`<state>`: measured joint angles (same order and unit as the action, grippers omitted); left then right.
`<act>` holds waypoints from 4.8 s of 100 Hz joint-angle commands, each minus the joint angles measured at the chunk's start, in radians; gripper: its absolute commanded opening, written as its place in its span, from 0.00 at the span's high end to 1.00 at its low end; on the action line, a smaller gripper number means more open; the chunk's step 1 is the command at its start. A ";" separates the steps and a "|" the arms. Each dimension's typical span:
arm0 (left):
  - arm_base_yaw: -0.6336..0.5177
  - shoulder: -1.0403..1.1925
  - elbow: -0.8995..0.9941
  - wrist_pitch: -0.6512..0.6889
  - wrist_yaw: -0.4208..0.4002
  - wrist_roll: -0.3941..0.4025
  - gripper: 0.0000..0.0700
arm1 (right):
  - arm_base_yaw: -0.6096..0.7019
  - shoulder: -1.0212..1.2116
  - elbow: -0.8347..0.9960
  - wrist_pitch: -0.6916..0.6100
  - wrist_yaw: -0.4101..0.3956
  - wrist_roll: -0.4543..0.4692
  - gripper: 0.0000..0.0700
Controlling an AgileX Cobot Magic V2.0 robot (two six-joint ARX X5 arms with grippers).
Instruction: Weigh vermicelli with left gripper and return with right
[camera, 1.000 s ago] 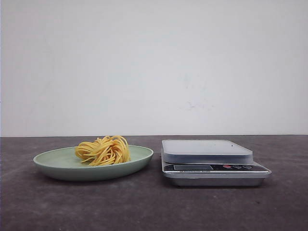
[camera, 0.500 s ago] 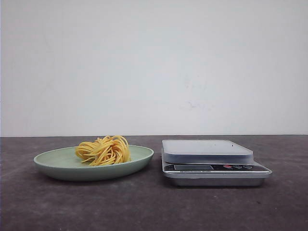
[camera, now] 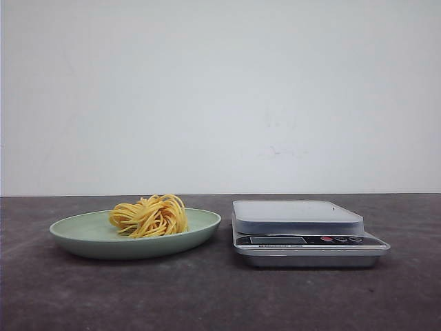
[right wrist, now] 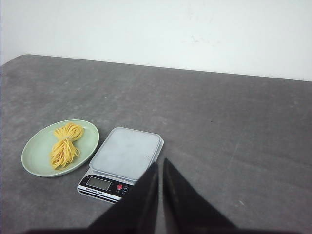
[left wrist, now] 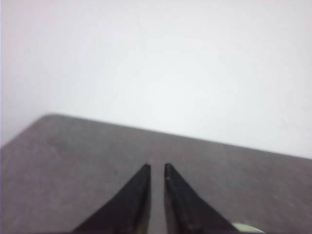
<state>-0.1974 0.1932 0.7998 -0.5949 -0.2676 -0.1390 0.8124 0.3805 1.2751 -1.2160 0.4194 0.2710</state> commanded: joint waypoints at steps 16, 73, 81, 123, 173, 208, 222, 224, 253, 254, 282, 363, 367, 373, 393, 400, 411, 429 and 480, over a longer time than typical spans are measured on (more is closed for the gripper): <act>0.130 -0.145 -0.367 0.205 0.137 0.072 0.98 | 0.009 0.002 0.011 0.010 0.000 0.016 0.99; 0.166 -0.190 -0.755 0.523 0.224 0.069 0.98 | 0.009 0.002 0.011 0.010 0.000 0.016 0.99; 0.166 -0.190 -0.768 0.531 0.237 0.066 0.98 | 0.009 0.002 0.011 0.010 0.000 0.016 0.99; 0.166 -0.189 -0.786 0.403 0.268 0.067 0.98 | 0.009 0.002 0.011 0.010 0.000 0.016 0.99; 0.165 -0.189 -0.786 0.407 0.267 0.068 0.98 | 0.009 0.002 0.011 0.010 0.000 0.016 0.99; 0.166 -0.189 -0.786 0.407 0.267 0.067 0.98 | 0.009 0.002 0.011 0.010 0.001 0.007 0.99; 0.166 -0.189 -0.786 0.407 0.268 0.067 0.98 | 0.011 0.002 0.013 0.013 0.006 -0.069 0.99; 0.166 -0.189 -0.786 0.407 0.268 0.068 0.98 | 0.011 0.002 0.013 0.017 0.008 -0.069 0.99; 0.166 -0.189 -0.786 0.407 0.267 0.068 0.98 | -0.320 -0.020 -0.010 0.170 0.014 -0.219 0.99; 0.166 -0.189 -0.786 0.407 0.268 0.068 0.98 | -0.340 -0.023 -0.018 0.181 0.007 -0.225 0.99; 0.166 -0.189 -0.786 0.407 0.268 0.067 0.98 | -0.663 -0.180 -0.458 0.607 -0.296 -0.286 0.99; 0.166 -0.189 -0.786 0.407 0.267 0.068 0.98 | -0.813 -0.377 -1.263 1.177 -0.393 -0.275 0.99; 0.166 -0.189 -0.786 0.407 0.268 0.068 0.98 | -0.813 -0.377 -1.263 1.167 -0.393 -0.277 0.99; 0.166 -0.189 -0.786 0.407 0.268 0.068 0.98 | -0.813 -0.377 -1.263 1.160 -0.393 -0.279 0.99; 0.166 -0.189 -0.786 0.407 0.268 0.068 0.98 | -0.813 -0.377 -1.263 1.078 -0.393 -0.279 0.99; 0.166 -0.189 -0.786 0.407 0.267 0.067 0.98 | -0.813 -0.377 -1.263 1.037 -0.393 -0.279 0.99; 0.166 -0.189 -0.786 0.407 0.268 0.068 0.98 | -0.813 -0.377 -1.263 1.035 -0.395 -0.278 0.99; 0.166 -0.189 -0.786 0.407 0.268 0.068 0.98 | -0.813 -0.377 -1.263 1.055 -0.393 -0.275 0.99; 0.166 -0.189 -0.786 0.407 0.268 0.067 0.98 | -0.813 -0.377 -1.263 1.059 -0.393 -0.275 0.99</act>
<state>-0.0345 0.0059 0.0319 -0.1837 -0.0010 -0.0872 -0.0002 0.0063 0.0154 -0.1680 0.0242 -0.0017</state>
